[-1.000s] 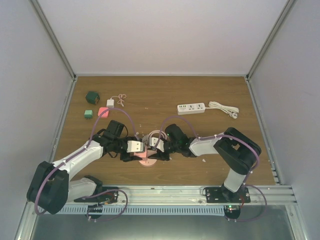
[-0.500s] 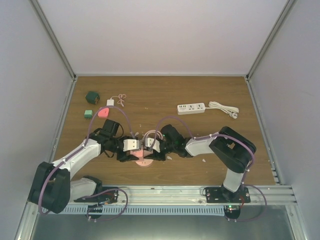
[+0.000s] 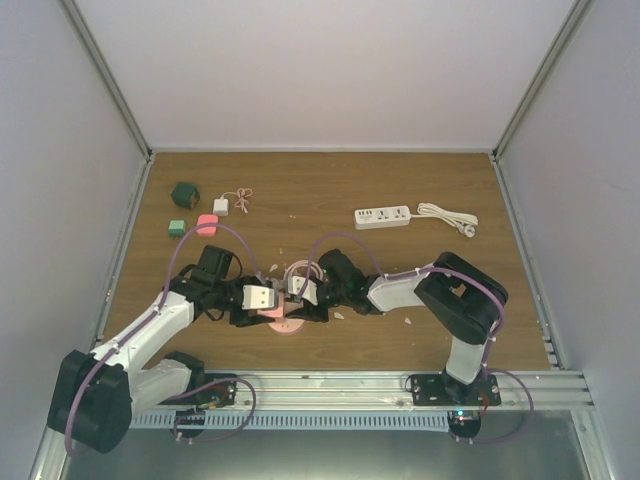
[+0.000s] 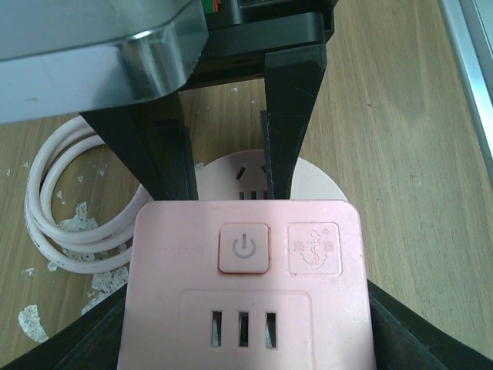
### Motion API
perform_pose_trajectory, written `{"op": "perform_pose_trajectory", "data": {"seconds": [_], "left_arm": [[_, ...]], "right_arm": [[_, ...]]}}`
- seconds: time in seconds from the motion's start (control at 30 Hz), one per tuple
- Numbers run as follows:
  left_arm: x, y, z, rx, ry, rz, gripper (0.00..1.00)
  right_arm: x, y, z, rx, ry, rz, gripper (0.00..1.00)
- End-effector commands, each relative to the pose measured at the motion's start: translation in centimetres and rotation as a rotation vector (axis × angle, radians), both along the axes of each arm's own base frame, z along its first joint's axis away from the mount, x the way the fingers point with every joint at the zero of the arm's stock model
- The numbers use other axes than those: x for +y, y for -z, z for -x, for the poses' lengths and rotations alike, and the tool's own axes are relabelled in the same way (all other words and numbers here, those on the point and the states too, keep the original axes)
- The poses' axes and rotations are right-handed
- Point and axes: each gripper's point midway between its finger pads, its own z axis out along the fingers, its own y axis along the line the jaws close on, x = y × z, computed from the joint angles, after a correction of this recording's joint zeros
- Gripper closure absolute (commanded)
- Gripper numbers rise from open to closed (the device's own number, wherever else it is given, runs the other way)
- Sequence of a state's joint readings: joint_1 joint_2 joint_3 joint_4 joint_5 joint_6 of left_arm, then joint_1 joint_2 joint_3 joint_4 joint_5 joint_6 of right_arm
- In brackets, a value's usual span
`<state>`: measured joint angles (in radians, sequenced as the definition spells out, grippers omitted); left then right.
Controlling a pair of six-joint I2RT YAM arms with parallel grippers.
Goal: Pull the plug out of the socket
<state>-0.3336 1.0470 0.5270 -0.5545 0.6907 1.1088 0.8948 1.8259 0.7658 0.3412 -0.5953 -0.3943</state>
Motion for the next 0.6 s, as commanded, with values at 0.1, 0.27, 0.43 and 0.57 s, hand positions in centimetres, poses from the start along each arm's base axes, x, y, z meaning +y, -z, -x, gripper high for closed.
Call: {"op": "perform_pose_trajectory", "data": {"seconds": [0.1, 0.27, 0.43, 0.57], "left_arm": [[-1.9, -6.0, -1.3, -0.038, 0.065, 0.255, 0.74], [-0.4, -7.4, -2.5, -0.005, -0.003, 0.291, 0.74], [1.1, -8.6, -3.9, 0.041, -0.096, 0.325, 0.73], [2.4, -8.8, -5.3, 0.087, -0.186, 0.336, 0.73]], "right_arm": [[-5.0, 8.1, 2.9, 0.122, 0.032, 0.324, 0.56], [-4.3, 6.5, 2.6, 0.111, 0.033, 0.285, 0.56], [-3.4, 4.2, 2.1, 0.084, 0.029, 0.230, 0.55], [-2.9, 2.5, 2.0, 0.071, 0.024, 0.193, 0.55]]}}
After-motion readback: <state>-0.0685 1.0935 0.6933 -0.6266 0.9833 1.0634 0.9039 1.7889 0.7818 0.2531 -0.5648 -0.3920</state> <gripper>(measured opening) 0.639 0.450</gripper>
